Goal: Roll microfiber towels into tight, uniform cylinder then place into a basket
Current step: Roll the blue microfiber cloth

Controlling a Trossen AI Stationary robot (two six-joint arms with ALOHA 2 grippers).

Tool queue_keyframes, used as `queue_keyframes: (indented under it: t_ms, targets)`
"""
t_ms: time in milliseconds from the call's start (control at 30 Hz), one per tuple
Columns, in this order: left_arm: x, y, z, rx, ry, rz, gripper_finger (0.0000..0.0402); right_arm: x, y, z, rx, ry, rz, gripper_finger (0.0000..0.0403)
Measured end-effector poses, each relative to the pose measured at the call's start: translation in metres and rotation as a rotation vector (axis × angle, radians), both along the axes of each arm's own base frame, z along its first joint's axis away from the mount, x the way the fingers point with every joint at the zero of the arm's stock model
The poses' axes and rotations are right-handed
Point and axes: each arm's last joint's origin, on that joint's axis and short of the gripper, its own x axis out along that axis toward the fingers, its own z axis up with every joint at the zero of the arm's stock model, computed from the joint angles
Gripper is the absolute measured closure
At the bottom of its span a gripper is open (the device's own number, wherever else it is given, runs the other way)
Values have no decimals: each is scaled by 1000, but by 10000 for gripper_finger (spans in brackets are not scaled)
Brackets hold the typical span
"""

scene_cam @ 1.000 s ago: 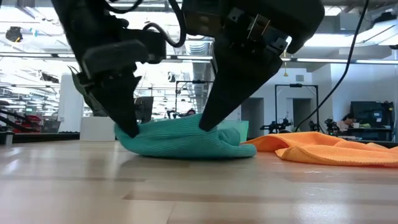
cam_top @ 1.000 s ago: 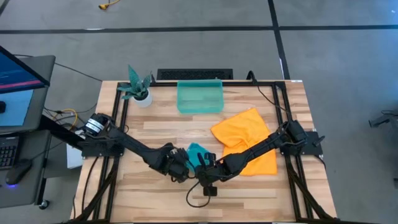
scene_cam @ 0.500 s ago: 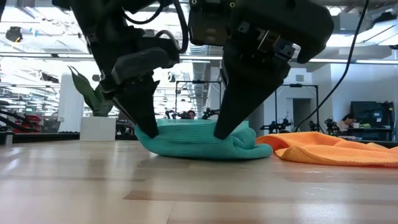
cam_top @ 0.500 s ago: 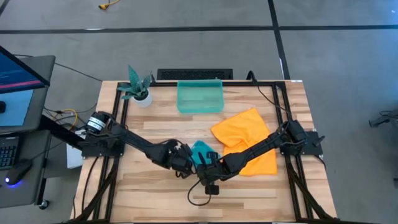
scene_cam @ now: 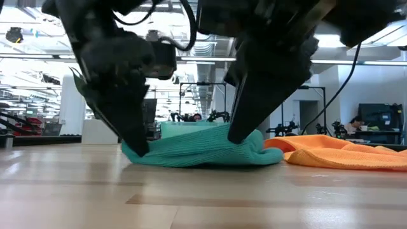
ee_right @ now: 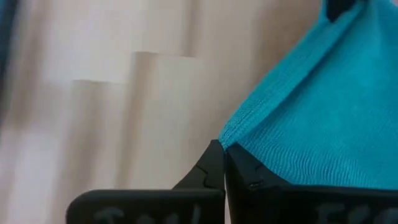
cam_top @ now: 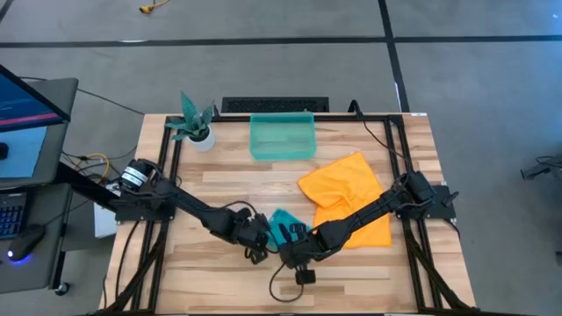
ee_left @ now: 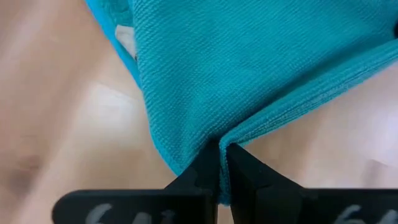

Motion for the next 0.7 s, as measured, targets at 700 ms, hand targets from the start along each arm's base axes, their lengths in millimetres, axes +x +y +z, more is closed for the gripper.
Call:
queue_keyframes:
  t_ms: [700]
  targets:
    - [11, 26, 5, 78, -26, 171, 395, -5, -25, -17, -45, 95, -156, 383]
